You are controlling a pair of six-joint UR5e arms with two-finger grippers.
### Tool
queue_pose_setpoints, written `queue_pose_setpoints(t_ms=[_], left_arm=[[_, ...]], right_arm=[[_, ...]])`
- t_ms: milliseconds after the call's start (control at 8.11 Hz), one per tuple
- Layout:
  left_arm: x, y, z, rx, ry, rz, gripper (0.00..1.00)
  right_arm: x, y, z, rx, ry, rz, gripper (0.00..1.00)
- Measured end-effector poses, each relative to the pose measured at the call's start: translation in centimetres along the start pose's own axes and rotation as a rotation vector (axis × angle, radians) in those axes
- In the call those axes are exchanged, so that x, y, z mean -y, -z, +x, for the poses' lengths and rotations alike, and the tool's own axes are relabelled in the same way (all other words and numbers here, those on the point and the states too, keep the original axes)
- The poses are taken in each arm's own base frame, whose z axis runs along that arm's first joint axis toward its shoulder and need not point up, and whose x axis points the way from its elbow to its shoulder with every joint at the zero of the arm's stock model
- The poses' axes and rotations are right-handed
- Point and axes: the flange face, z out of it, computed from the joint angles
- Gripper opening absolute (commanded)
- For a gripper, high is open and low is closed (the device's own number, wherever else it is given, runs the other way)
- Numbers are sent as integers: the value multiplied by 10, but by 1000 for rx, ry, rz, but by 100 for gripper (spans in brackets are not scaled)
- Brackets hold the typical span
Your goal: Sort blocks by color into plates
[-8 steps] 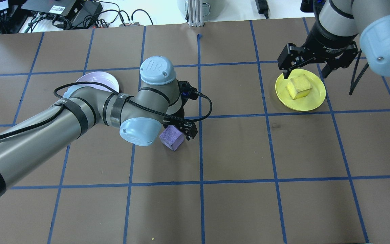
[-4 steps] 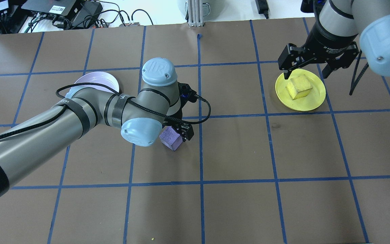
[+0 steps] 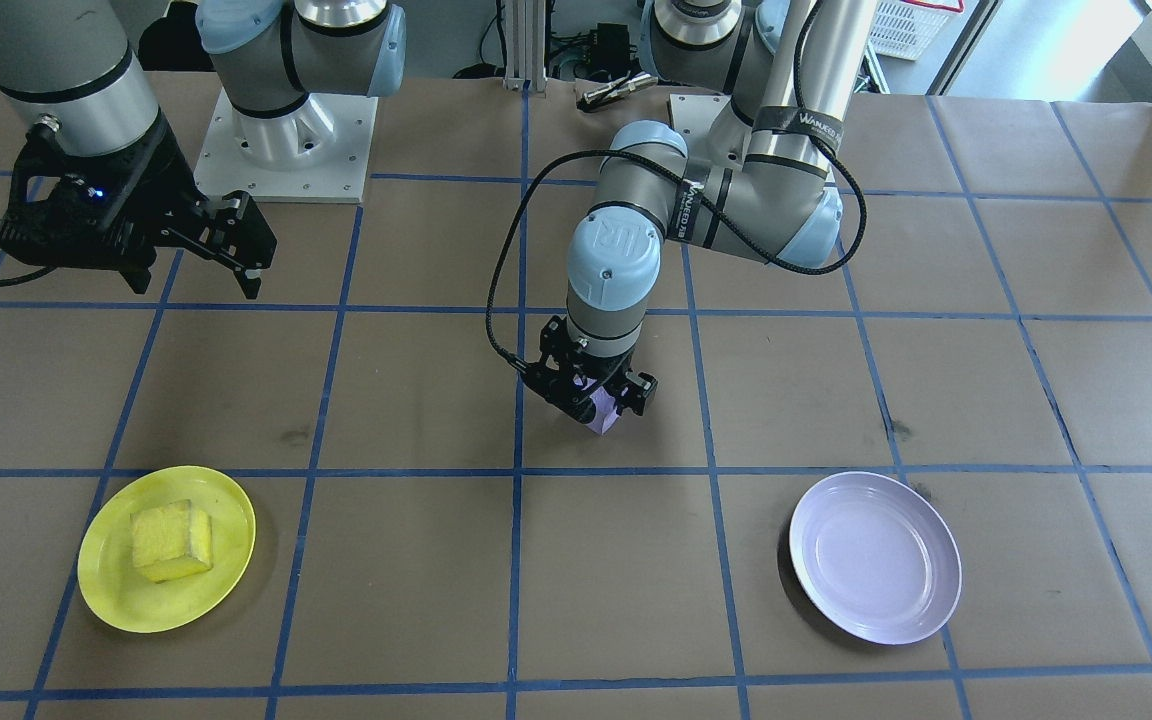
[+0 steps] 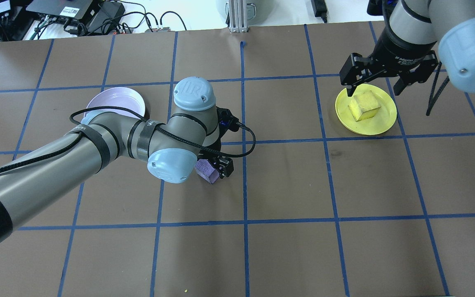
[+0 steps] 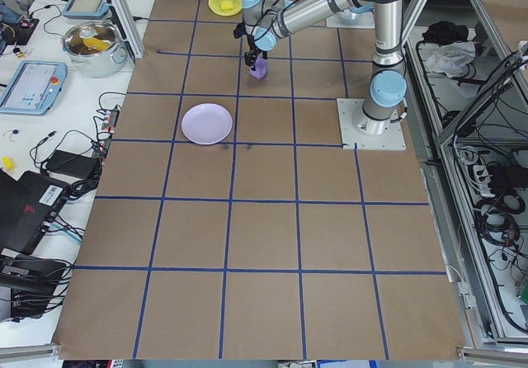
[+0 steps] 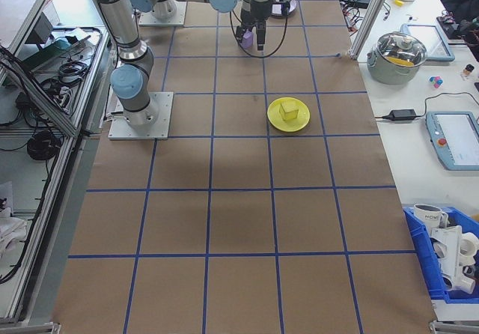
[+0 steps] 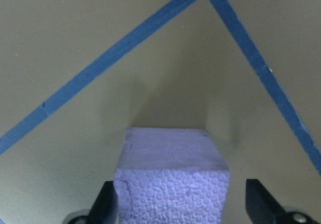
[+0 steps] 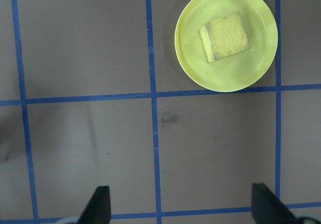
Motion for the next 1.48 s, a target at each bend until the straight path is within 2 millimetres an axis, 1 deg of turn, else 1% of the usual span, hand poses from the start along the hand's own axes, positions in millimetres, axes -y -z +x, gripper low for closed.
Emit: queue_pose_setpoints(t_ms=[123, 370, 740, 864, 987, 1234, 1357, 1481], left_arm=[[-4, -4, 1, -3, -4, -9, 54], [-8, -4, 1, -3, -11, -12, 33], [-12, -1, -7, 0, -8, -41, 32], [-15, 15, -22, 24, 20, -42, 32], [-21, 47, -60, 36, 86, -43, 32], [-41, 132, -153, 27, 242, -48, 34], [-48, 168, -193, 27, 305, -39, 33], [-52, 185, -229, 24, 359, -41, 32]], right_arm=[[0, 0, 0, 0, 0, 1, 100], [0, 0, 0, 0, 1, 3, 100], [1, 0, 0, 0, 1, 2, 100], [1, 0, 0, -1, 1, 2, 100], [1, 0, 0, 0, 1, 2, 100], [1, 0, 0, 0, 1, 2, 100], [1, 0, 0, 1, 1, 2, 100], [1, 0, 0, 1, 1, 3, 100]])
